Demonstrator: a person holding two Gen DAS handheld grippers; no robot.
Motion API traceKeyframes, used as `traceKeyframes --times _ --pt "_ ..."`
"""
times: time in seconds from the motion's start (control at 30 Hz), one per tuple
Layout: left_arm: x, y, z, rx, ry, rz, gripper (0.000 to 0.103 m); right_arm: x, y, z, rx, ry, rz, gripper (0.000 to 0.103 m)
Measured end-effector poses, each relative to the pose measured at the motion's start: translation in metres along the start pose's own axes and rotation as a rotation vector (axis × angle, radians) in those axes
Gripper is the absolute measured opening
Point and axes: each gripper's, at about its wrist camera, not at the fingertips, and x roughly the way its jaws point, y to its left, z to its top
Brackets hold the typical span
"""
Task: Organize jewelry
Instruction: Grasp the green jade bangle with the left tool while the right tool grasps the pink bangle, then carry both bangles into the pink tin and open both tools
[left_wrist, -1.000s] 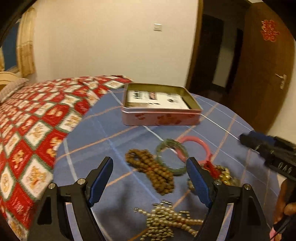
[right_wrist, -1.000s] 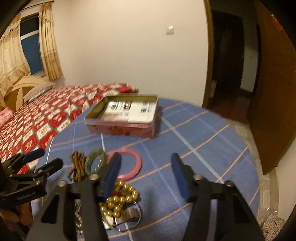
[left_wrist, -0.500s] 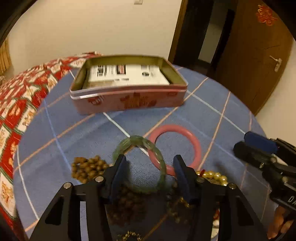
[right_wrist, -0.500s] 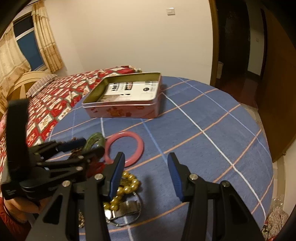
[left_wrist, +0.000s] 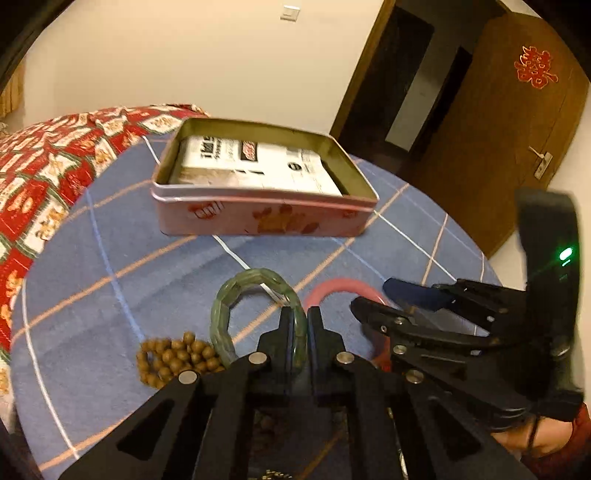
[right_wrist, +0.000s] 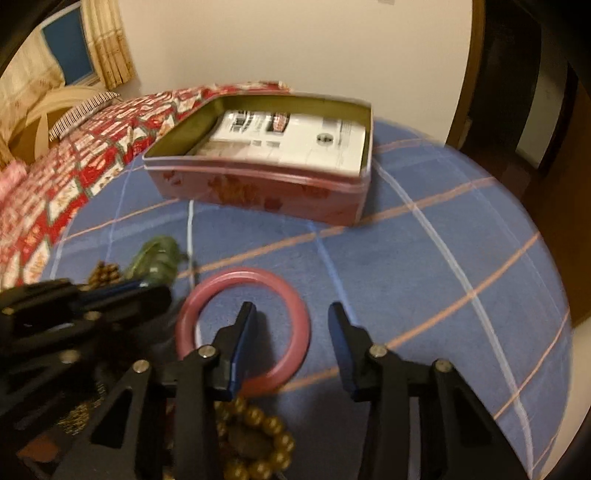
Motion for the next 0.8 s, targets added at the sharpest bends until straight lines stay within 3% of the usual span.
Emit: traceKeyframes --times 0.03,0.07,0.1,0.23,0.5,0.6,0.8 --pt "-0.002 0.002 0.002 -0.007 -0.012 -0.003 0.006 0.001 0.001 0.001 -0.019 0.008 -0.009 0.031" --pt "-0.004 0.005 0.005 -0.014 -0.024 -0.008 0.006 0.0 0.002 0.0 -0.033 0.001 -0.013 0.015" --pt "-0.01 0.006 0.008 -0.021 -0.046 -0.017 0.006 0.0 0.0 0.0 -0.033 -0.003 -0.003 0.013" --pt "-0.028 0.011 0.02 -0.033 -0.119 -0.037 0.006 -0.007 -0.017 0.002 0.035 -0.015 0.06 0.013" --pt "-0.054 0.01 0.059 -0.009 -0.263 -0.048 0.006 -0.063 -0.038 0.036 0.121 -0.195 0.114 0.013" --pt "-0.045 0.009 0.073 0.013 -0.274 -0.035 0.006 -0.062 -0.045 0.06 0.159 -0.251 0.092 0.013" --pt "-0.002 0.014 0.1 0.052 -0.274 0.001 0.006 -0.027 -0.05 0.093 0.234 -0.26 0.076 0.013"
